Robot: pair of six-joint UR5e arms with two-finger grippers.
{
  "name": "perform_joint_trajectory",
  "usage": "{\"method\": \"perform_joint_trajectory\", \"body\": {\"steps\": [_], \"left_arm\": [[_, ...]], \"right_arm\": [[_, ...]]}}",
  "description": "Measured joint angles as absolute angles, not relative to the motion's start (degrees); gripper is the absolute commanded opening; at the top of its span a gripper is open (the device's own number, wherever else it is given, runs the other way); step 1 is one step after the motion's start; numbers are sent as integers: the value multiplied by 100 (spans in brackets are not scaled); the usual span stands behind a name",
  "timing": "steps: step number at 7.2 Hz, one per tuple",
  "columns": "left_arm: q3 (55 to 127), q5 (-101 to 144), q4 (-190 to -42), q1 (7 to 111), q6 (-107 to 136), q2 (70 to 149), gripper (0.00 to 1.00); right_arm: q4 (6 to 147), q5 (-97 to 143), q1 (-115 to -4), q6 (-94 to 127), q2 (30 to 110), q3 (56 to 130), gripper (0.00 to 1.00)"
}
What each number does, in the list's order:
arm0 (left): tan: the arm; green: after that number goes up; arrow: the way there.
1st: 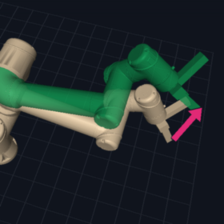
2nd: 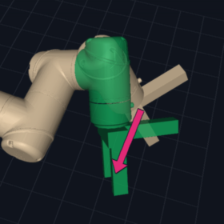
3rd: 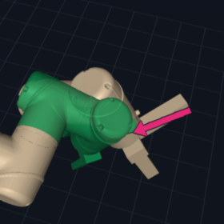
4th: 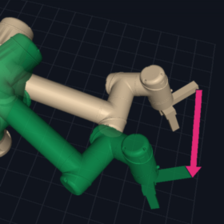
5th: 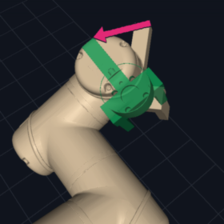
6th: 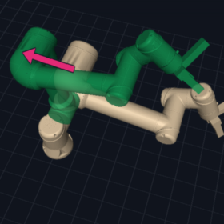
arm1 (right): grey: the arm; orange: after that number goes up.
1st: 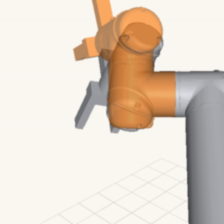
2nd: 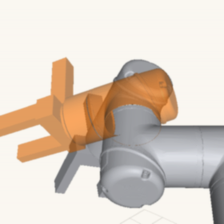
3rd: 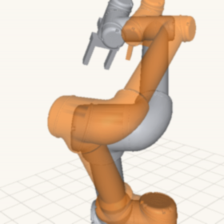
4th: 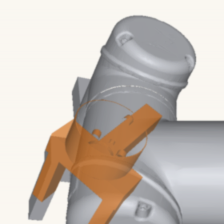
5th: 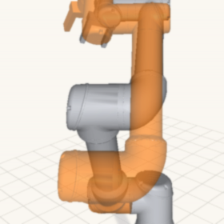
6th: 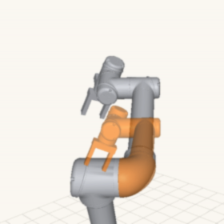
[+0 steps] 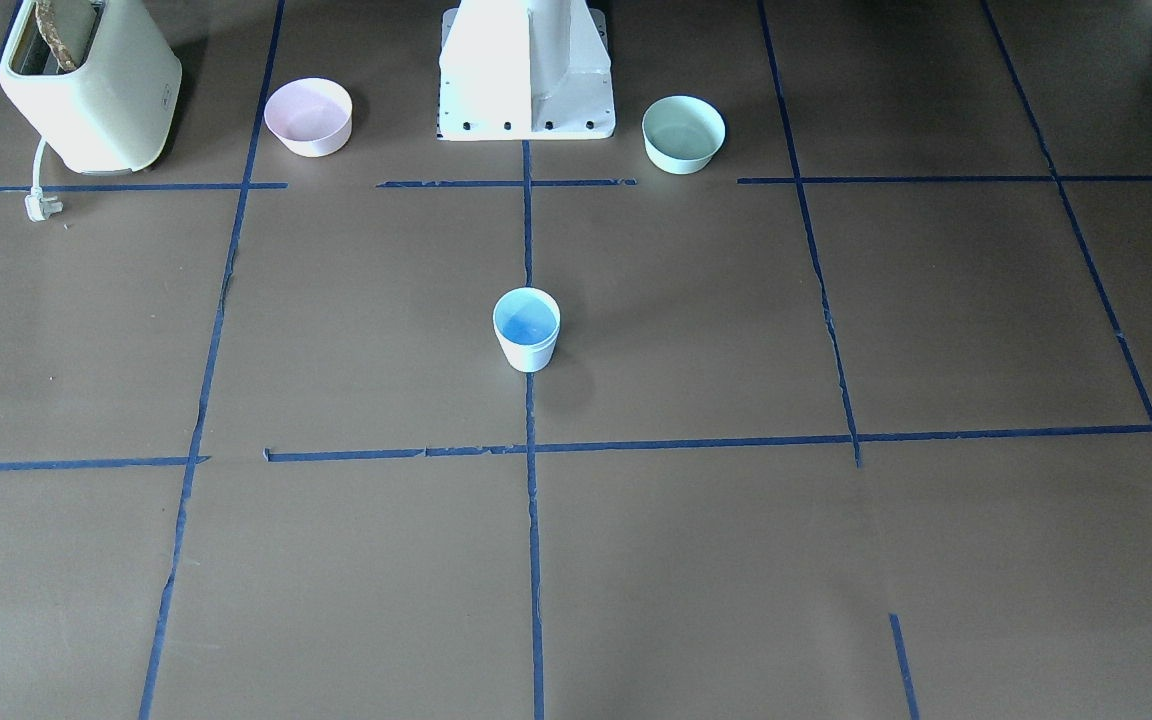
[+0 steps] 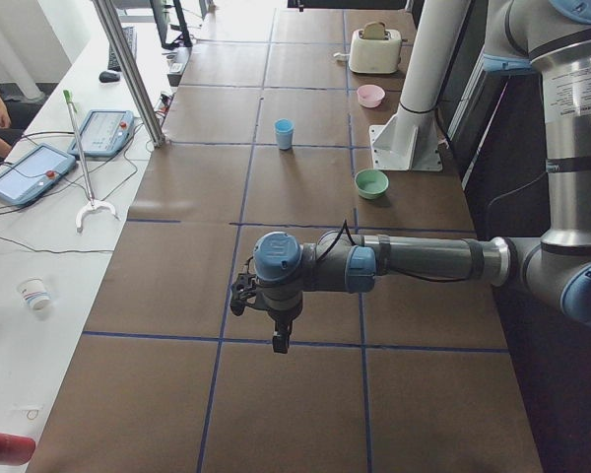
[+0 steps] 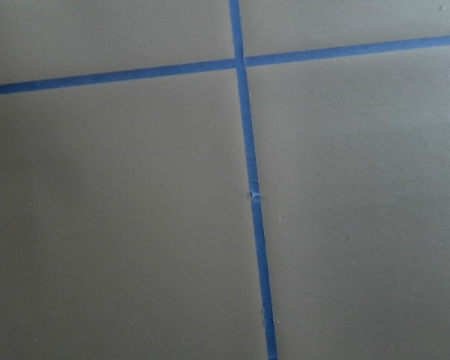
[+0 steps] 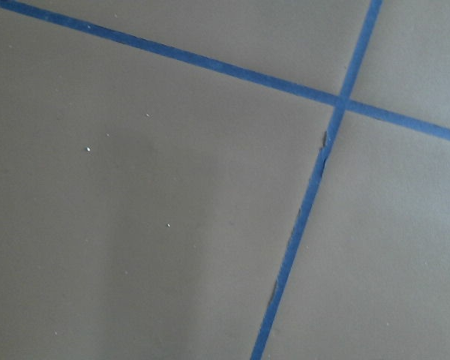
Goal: Stack blue cups with both arms
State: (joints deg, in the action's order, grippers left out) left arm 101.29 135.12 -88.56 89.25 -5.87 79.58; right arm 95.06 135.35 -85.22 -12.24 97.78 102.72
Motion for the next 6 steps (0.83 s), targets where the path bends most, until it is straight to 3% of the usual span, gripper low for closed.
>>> {"method": "perform_joint_trajectory", "body": {"steps": [6], "left_arm": [[10225,13489,-8808,8922,-597,7695,100]], "right_arm": [[9326,13561,-8622,-1187,10056,10262,100]]}}
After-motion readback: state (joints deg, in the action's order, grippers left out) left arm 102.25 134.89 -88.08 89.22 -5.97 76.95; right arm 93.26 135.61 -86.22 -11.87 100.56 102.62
